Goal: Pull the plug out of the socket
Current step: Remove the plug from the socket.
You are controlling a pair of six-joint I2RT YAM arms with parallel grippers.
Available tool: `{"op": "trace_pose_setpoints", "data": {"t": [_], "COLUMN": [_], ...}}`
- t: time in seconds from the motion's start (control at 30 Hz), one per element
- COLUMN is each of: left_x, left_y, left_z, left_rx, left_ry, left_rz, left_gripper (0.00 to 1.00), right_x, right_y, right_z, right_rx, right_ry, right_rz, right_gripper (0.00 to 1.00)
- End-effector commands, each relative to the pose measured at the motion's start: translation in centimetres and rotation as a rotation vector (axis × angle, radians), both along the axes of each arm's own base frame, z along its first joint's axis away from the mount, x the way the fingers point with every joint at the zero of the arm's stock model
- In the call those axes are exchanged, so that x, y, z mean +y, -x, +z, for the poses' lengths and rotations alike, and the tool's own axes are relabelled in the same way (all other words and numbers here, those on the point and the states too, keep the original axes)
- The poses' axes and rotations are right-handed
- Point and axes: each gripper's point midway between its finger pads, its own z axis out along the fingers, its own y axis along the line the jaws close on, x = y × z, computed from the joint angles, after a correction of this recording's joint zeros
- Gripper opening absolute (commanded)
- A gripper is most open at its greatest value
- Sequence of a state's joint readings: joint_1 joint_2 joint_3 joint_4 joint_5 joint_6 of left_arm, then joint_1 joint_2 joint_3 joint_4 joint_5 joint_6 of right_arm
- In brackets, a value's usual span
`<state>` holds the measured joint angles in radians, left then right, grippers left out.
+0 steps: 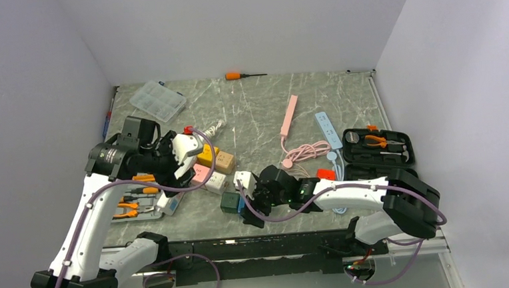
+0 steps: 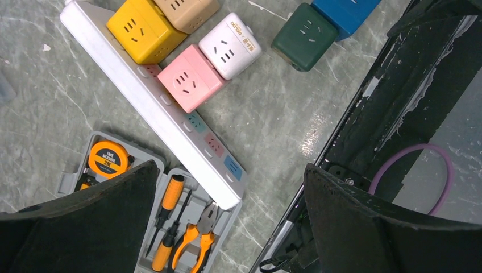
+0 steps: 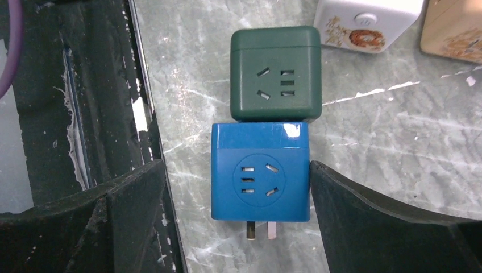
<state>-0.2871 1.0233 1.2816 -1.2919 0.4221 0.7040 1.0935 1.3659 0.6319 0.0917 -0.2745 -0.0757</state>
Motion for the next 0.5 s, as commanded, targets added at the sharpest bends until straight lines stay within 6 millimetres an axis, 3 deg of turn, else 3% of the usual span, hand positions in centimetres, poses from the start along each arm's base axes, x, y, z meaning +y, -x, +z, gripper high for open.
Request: {"op": "trace_pose_setpoints", "data": {"t": [0.0,0.23,0.47], "left_x": [-0.2,-0.8,-0.9], "left_y": [-0.4,-0.6,-0.4], "left_z": [1.3,1.7,1.3], "left_rx": [-0.034,-0.03,-0.054], "left_ry": [0.012,0.044,0.052], "left_rz": [-0.019,-0.026,-0.043], "left_gripper": [0.99,0.99,0.99], "right_x": [-0.4,0.1,0.4], "right_y": [0.5,-2.5,-3.4], "right_z": [-0.7,-2.2,-3.8], "right_rx": [-0.001,-0.111,-0.146], "right_ry": [0.031,0.128,0.156], "right_rz": [-0.022,-0.096,-0.093], "right_gripper": [0.97,1.0,0.98]}}
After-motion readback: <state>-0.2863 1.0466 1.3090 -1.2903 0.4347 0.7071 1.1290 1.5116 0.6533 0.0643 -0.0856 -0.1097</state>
